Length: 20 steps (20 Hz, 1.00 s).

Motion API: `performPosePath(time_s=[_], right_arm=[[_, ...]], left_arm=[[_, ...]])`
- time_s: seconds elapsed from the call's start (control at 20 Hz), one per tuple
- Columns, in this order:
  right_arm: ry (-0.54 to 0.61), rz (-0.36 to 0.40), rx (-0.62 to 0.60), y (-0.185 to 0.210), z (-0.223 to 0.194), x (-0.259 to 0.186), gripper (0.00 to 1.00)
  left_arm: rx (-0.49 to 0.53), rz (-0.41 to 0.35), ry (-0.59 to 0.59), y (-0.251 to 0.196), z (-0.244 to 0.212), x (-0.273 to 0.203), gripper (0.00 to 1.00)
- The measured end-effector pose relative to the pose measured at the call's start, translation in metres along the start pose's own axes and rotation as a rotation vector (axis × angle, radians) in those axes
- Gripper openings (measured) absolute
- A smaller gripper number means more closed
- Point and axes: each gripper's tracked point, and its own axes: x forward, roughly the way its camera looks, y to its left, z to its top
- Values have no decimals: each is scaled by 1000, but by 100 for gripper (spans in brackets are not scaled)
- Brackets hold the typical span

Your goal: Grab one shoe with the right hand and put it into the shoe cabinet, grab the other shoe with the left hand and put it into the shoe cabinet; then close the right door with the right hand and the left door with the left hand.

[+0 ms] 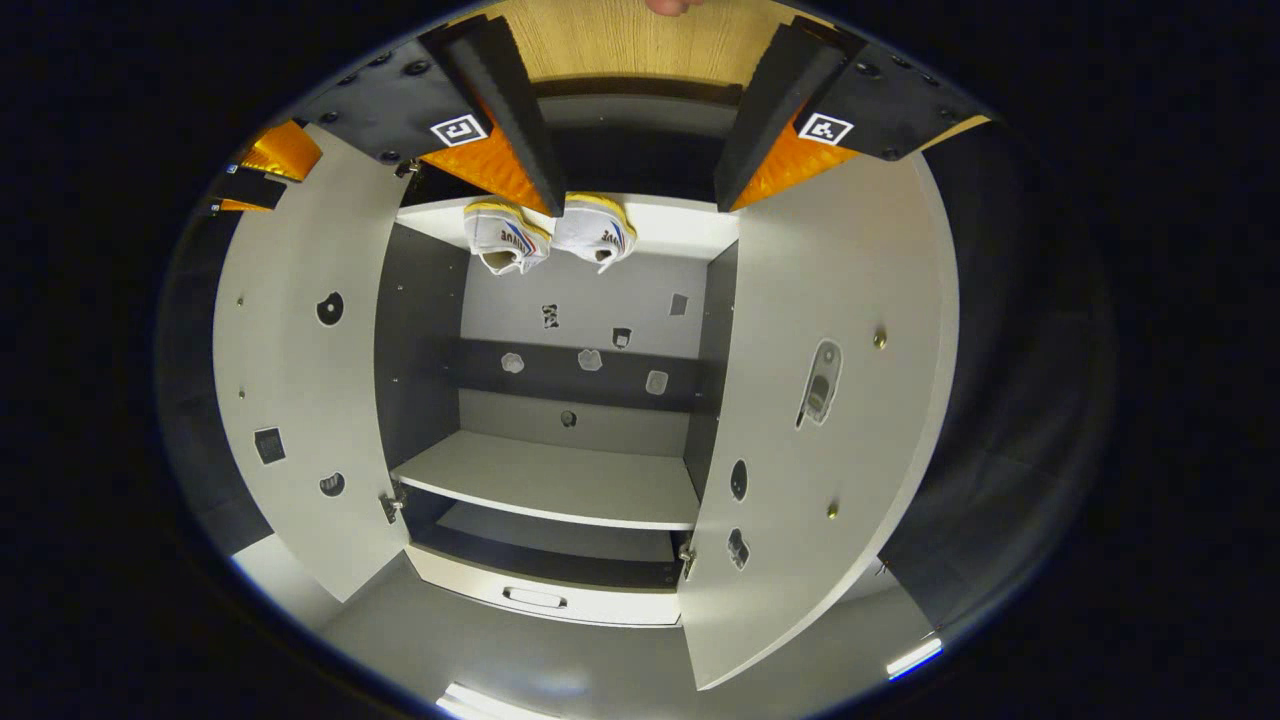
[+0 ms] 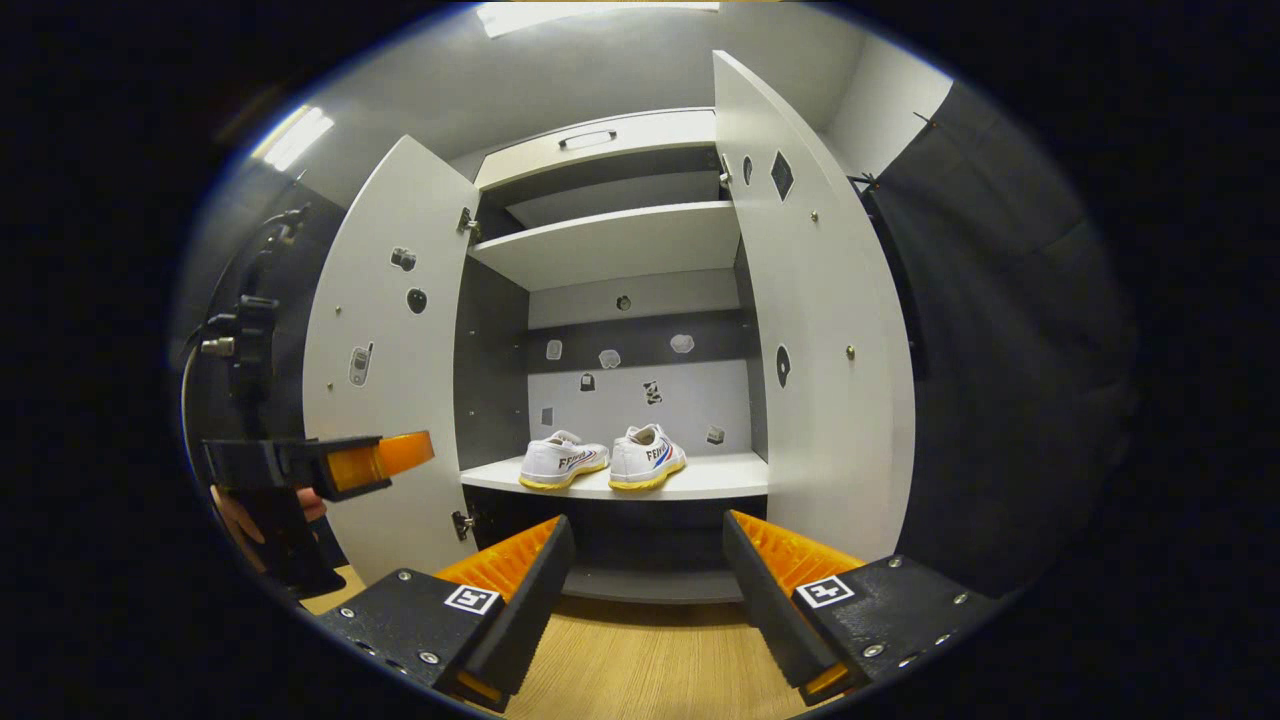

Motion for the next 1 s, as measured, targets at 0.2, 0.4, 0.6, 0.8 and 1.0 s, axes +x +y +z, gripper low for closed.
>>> performPosePath(time_s=[0.2,0.4,0.6,0.8,1.0], right_arm=[[19,11,7,6,-8,-4,92],[0,16,21,12,0,-6,92],[-32,32,38,9,31,-9,92],[-72,24,76,-27,97,-8,92],[-101,-67,144,-106,144,-30,92]], left_arm=[[55,31,-9,8,-29,-28,97],[36,20,2,-2,-39,-46,97],[-29,-3,14,-14,-41,-48,97],[-30,-30,26,-26,-49,-50,97],[-42,-35,49,-29,-58,-55,97]])
